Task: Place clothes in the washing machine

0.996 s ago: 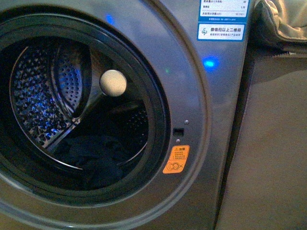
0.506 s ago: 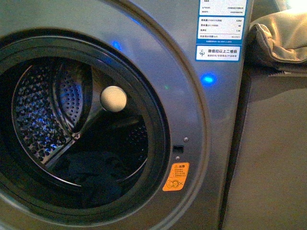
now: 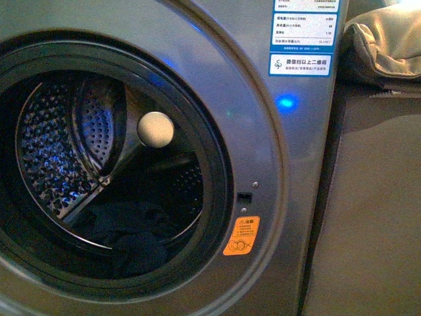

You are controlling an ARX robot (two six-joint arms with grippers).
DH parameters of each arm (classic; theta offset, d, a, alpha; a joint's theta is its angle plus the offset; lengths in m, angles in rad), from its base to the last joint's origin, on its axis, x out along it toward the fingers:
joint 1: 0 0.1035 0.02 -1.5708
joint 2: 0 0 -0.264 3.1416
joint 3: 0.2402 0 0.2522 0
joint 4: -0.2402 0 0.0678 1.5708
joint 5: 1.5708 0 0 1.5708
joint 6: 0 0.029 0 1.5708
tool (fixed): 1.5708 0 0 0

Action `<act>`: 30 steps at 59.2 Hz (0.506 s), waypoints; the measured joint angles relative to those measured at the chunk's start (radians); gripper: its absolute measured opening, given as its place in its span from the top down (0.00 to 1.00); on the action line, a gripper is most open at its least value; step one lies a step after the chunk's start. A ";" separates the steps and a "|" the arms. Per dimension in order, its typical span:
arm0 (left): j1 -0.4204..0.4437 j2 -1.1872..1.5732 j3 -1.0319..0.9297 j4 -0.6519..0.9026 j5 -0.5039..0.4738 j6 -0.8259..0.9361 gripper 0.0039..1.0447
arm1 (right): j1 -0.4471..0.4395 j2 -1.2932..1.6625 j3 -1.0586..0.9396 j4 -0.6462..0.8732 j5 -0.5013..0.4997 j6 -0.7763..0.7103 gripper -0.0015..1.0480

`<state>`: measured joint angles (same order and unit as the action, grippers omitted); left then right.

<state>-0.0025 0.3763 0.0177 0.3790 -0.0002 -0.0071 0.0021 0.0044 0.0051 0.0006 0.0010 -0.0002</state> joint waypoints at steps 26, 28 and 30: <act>0.000 -0.170 0.000 -0.168 0.000 0.000 0.97 | 0.000 0.000 0.000 0.000 0.000 0.000 0.07; 0.000 -0.180 0.000 -0.178 0.000 0.000 0.97 | 0.000 0.000 0.000 0.000 0.000 0.000 0.07; 0.000 -0.189 0.000 -0.188 0.000 0.000 0.97 | 0.000 0.000 0.000 0.000 0.000 0.000 0.07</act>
<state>-0.0025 0.1871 0.0177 0.1913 -0.0002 -0.0071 0.0021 0.0044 0.0051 0.0006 0.0010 -0.0002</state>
